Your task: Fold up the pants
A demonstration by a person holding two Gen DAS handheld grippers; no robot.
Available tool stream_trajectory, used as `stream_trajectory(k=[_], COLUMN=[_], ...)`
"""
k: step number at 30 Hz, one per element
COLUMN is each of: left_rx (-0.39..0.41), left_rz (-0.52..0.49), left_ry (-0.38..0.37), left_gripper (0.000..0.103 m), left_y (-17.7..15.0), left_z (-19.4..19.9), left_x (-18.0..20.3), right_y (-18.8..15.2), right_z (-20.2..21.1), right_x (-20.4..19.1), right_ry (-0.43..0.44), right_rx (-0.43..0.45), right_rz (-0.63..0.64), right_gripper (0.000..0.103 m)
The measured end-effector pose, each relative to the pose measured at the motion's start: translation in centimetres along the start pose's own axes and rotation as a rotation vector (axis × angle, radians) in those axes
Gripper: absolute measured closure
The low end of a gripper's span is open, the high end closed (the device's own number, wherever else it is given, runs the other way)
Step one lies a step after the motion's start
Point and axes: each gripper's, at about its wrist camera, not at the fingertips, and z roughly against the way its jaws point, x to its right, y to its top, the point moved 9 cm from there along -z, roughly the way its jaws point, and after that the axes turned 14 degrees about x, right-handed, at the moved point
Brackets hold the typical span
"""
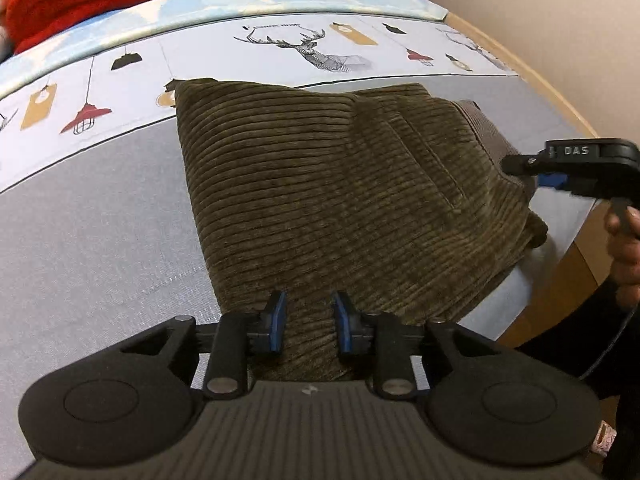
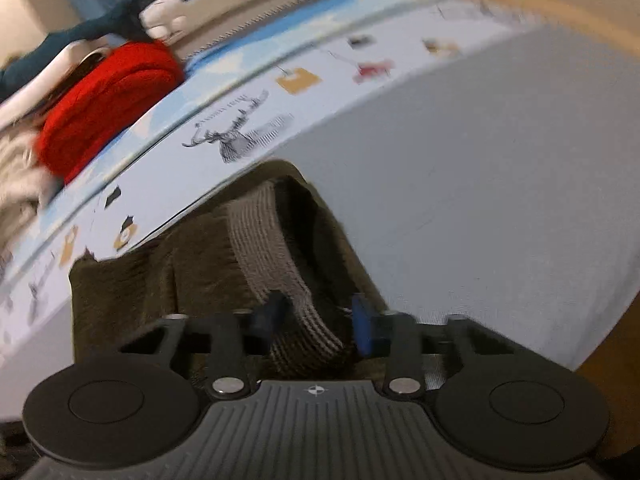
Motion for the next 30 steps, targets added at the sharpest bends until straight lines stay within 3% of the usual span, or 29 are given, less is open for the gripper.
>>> stream_trajectory(k=[1, 4, 7, 9, 10, 11, 13, 15, 19, 21, 22, 24, 26, 28, 30], left_rx=[-0.002, 0.007, 0.018, 0.0, -0.003, 0.001, 0.007, 0.041, 0.095, 0.027, -0.008, 0.012, 0.02, 0.039, 0.117], left_rz=[0.008, 0.039, 0.025, -0.006, -0.015, -0.027, -0.033, -0.017, -0.022, -0.076, -0.131, -0.223, -0.203, -0.134, -0.09], left_ry=[0.005, 0.009, 0.008, 0.023, 0.026, 0.036, 0.047, 0.068, 0.038, 0.015, 0.022, 0.043, 0.042, 0.044, 0.063], left_gripper=[0.073, 0.073, 0.073, 0.072, 0.072, 0.071, 0.07, 0.07, 0.07, 0.07, 0.07, 0.071, 0.071, 0.071, 0.071], left_y=[0.1, 0.2, 0.4, 0.0, -0.1, -0.1, 0.0, 0.6, 1.6, 0.3, -0.7, -0.8, -0.4, 0.4, 2.8], left_z=[-0.3, 0.3, 0.6, 0.1, 0.1, 0.1, 0.2, 0.7, 1.4, 0.6, 0.0, 0.2, 0.6, 1.3, 2.2], left_x=[-0.2, -0.4, 0.0, 0.1, 0.3, 0.4, 0.3, 0.1, 0.6, 1.4, 1.8, 2.6, 2.5, 1.8, 0.6], right_y=[0.4, 2.9, 3.4, 1.9, 0.7, -0.5, -1.6, -1.2, 2.1, 3.4, 3.7, 3.8, 2.1, -1.0, -1.2], right_z=[0.6, 3.4, 5.3, 4.0, 3.1, 2.3, 1.8, 2.4, 5.0, 6.1, 6.4, 6.1, 4.0, 1.4, 0.9], right_x=[-0.4, -1.5, -1.6, 0.2, 1.5, 3.1, 4.5, 4.2, 2.1, 0.5, -0.4, -1.9, -2.4, -0.9, 0.4], right_ry=[0.005, 0.057, 0.056, -0.009, -0.071, -0.139, -0.192, -0.179, -0.103, -0.02, 0.025, 0.097, 0.09, 0.037, 0.031], right_rx=[0.019, 0.115, 0.161, 0.078, 0.009, -0.052, -0.106, -0.064, 0.141, 0.23, 0.258, 0.282, 0.192, 0.017, 0.001], right_rz=[0.018, -0.005, 0.062, 0.08, 0.083, 0.077, 0.071, 0.114, 0.19, 0.224, 0.253, 0.335, 0.45, 0.499, 0.385], right_gripper=[0.082, 0.086, 0.086, 0.087, 0.099, 0.098, 0.098, 0.097, 0.096, 0.086, 0.075, 0.065, 0.064, 0.064, 0.061])
